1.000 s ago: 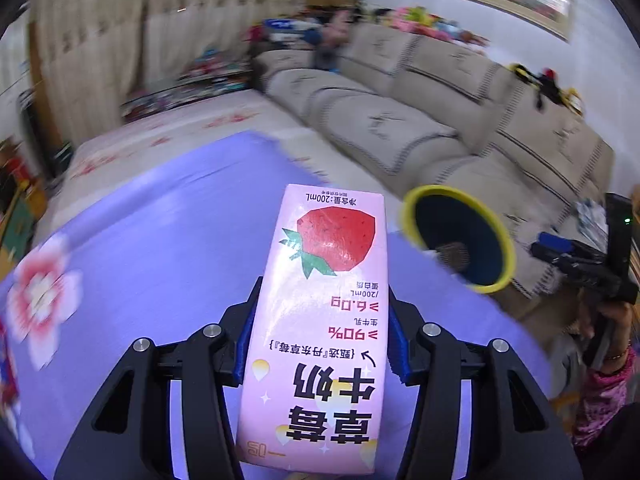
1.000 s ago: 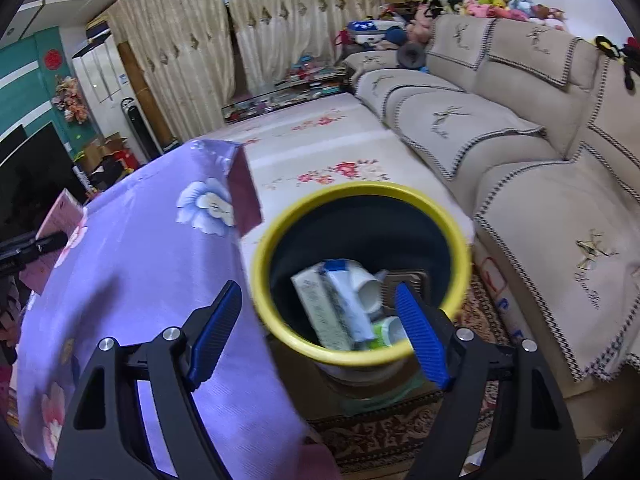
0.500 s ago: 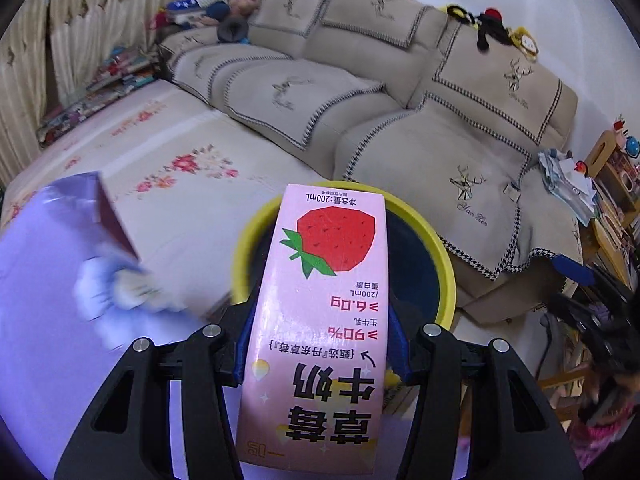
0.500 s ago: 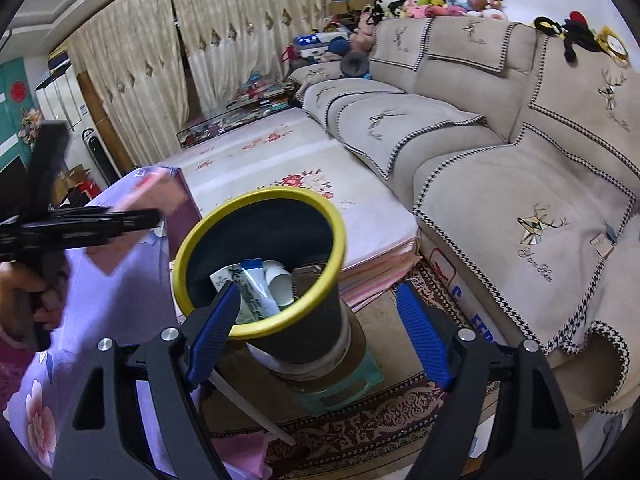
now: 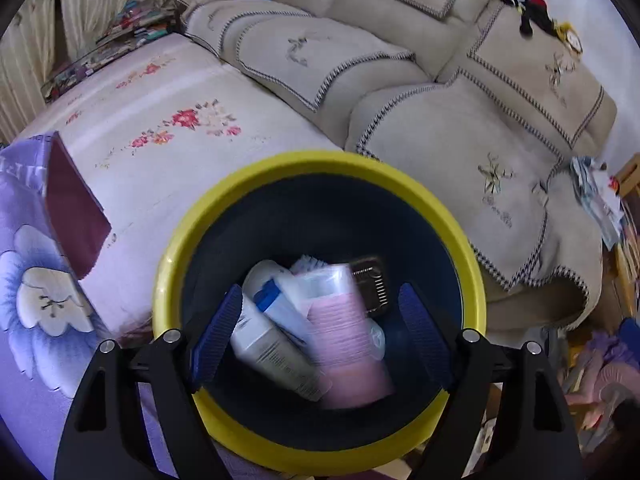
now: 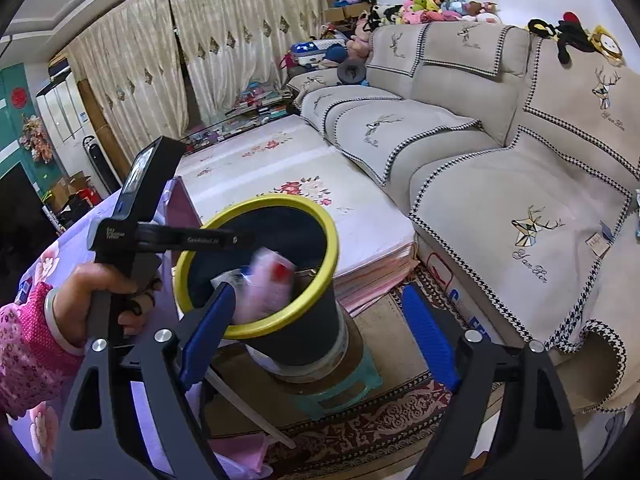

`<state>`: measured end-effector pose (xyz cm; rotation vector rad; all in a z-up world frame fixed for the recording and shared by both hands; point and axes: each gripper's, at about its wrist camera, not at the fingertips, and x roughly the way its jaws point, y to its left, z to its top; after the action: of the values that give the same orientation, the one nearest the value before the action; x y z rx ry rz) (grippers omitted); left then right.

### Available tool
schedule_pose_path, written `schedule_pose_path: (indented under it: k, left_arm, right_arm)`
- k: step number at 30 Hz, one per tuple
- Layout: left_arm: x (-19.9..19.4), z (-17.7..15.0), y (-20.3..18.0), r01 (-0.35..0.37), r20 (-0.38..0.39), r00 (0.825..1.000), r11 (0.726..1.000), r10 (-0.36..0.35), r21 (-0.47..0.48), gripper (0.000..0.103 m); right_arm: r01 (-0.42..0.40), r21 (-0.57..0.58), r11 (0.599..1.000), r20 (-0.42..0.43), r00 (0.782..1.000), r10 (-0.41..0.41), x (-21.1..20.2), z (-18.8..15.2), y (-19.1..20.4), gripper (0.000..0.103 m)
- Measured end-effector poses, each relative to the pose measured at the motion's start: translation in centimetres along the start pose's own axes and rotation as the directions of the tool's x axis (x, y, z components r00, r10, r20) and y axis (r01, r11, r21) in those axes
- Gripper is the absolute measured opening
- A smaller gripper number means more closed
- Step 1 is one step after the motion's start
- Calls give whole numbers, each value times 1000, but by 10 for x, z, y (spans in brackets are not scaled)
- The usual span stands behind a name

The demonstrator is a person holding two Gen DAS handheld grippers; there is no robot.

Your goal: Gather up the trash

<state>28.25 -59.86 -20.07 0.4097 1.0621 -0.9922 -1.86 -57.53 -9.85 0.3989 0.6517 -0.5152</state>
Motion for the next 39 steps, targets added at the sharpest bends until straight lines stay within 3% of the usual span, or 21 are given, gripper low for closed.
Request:
schedule_pose_path:
  k: [2,6,9,13,17,19,20,21,24,26,30,32,34,39]
  left_arm:
    - [-18,-5,6,-9,32,999,1000,9,1,84]
    - [-72,-26,17,-45,139,989,999,45,-1,98]
    - [-116,-52,33,-91,214,972,996,92,-17,98]
    - [-179,-97,67,-161,307,933,981,186,-106,98]
    - [-249,-153,103,-220,393,870,948,297,-229,98]
    - [-284,-184,117,-262,420,829,920,370,-292,98]
    - [-303,-203,122,-293,428,801,898,418,-328,98]
    - [-313,-212,125,-310,430,787,886,443,-345,98]
    - [-356,-258,134,-403,424,704,812,570,-422,98]
    - [-376,-284,136,-423,420,671,781,611,-460,98]
    - [-405,-331,138,-458,366,637,715,679,-528,98]
    - [-418,-353,136,-466,341,608,670,717,-577,98]
    - [-425,-367,131,-456,333,603,656,725,-601,98]
    - [-437,-391,108,-396,368,609,671,703,-626,98]
  right_arm:
    - [-13,-14,1000,2,1000,13,-2,0,7,81]
    - [-33,-53,998,2,999,33,-4,-2,24,84]
    - [-39,-89,995,-7,999,38,-4,-6,36,85]
    - [-57,-128,990,-34,998,54,-1,-12,53,86]
    - [-85,-150,985,-40,996,80,-1,-14,68,88]
    - [-89,-162,983,-35,996,84,-3,-15,76,88]
    - [-89,-167,982,-32,996,85,-4,-15,79,88]
    - [-95,-179,979,-23,995,92,-7,-16,85,88]
    - [-116,-205,972,-2,993,119,-16,-16,96,88]
    - [-126,-224,966,14,991,133,-24,-15,104,88]
    - [-150,-259,954,61,983,171,-45,-12,120,89]
    - [-158,-264,951,80,979,185,-54,-9,123,91]
    - [-159,-269,950,107,975,194,-66,-8,126,91]
    - [-143,-273,951,148,971,188,-86,-13,127,92]
